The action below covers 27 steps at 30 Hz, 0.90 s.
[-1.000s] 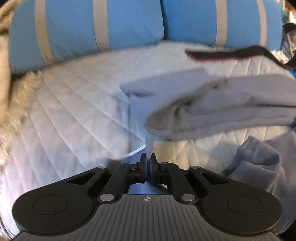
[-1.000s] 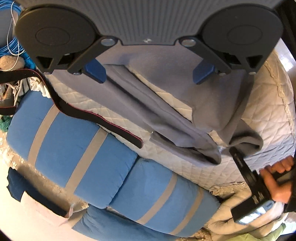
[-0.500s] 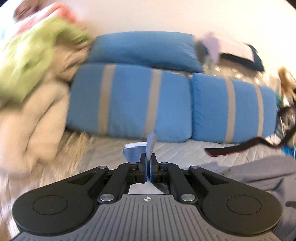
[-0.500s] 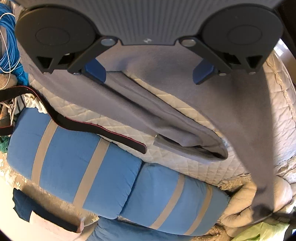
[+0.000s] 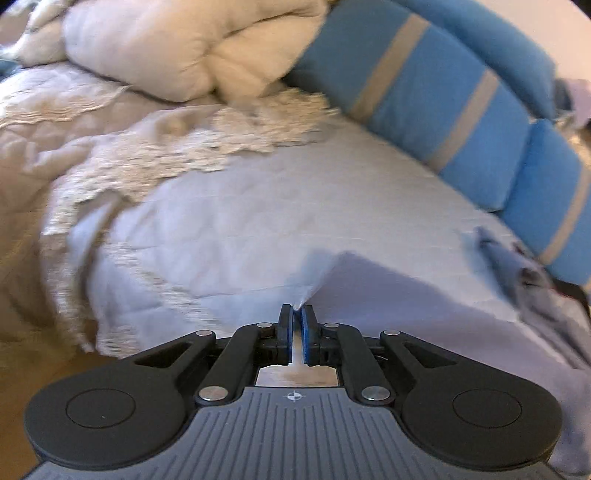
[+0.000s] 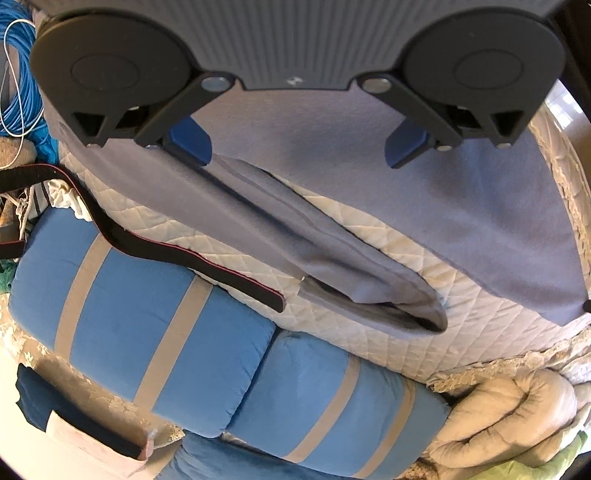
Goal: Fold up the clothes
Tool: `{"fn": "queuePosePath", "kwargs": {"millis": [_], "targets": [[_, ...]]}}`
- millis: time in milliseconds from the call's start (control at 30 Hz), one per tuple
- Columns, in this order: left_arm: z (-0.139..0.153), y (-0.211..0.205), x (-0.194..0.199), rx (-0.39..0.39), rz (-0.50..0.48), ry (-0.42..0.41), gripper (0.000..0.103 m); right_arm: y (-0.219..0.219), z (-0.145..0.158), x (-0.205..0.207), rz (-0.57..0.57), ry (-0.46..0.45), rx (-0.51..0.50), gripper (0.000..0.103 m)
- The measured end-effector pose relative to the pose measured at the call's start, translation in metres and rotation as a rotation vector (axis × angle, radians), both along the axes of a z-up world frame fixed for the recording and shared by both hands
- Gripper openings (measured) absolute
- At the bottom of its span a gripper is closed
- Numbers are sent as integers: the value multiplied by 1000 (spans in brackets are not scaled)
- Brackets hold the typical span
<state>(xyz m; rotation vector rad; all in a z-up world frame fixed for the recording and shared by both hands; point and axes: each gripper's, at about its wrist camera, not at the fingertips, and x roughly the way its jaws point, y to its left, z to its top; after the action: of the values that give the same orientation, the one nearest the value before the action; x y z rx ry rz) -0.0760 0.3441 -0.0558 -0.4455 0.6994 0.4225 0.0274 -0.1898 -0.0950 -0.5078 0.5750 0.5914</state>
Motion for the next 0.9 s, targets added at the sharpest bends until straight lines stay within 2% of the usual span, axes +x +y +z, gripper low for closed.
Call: {"fn": "queuePosePath", "kwargs": {"millis": [33, 100, 167, 233, 333, 433, 500, 533, 567, 633, 733, 800, 900], "targets": [[2, 3, -1, 1, 14, -5, 15, 1, -1, 0, 2, -1, -3, 103], [6, 11, -3, -15, 28, -43, 37, 2, -2, 0, 2, -1, -7, 103], [12, 17, -1, -48, 5, -106, 46, 3, -3, 0, 4, -3, -15, 103], [16, 18, 8, -55, -23, -131, 48, 4, -5, -1, 8, -7, -25, 103], [16, 16, 30, -39, -49, -111, 48, 7, -6, -2, 13, -9, -36, 103], [14, 14, 54, -67, -99, -73, 48, 8, -8, -2, 16, -8, -43, 103], [14, 12, 68, -83, -122, -35, 44, 9, -9, -3, 15, -6, -49, 103], [15, 9, 74, -81, -133, -16, 33, 9, -10, -3, 14, -6, -54, 103], [18, 4, 77, -70, -148, -15, 4, 9, -11, -3, 14, -6, -58, 103], [27, -7, 78, -22, -174, -45, 4, 10, -12, -4, 14, -7, -62, 103], [39, -21, 64, 85, -196, -157, 3, 9, -11, -4, 17, -11, -57, 103], [45, -26, 54, 126, -211, -245, 4, 8, -10, -4, 17, -11, -54, 103], [47, -27, 45, 167, -211, -300, 7, 7, -10, -4, 18, -13, -51, 103]]}}
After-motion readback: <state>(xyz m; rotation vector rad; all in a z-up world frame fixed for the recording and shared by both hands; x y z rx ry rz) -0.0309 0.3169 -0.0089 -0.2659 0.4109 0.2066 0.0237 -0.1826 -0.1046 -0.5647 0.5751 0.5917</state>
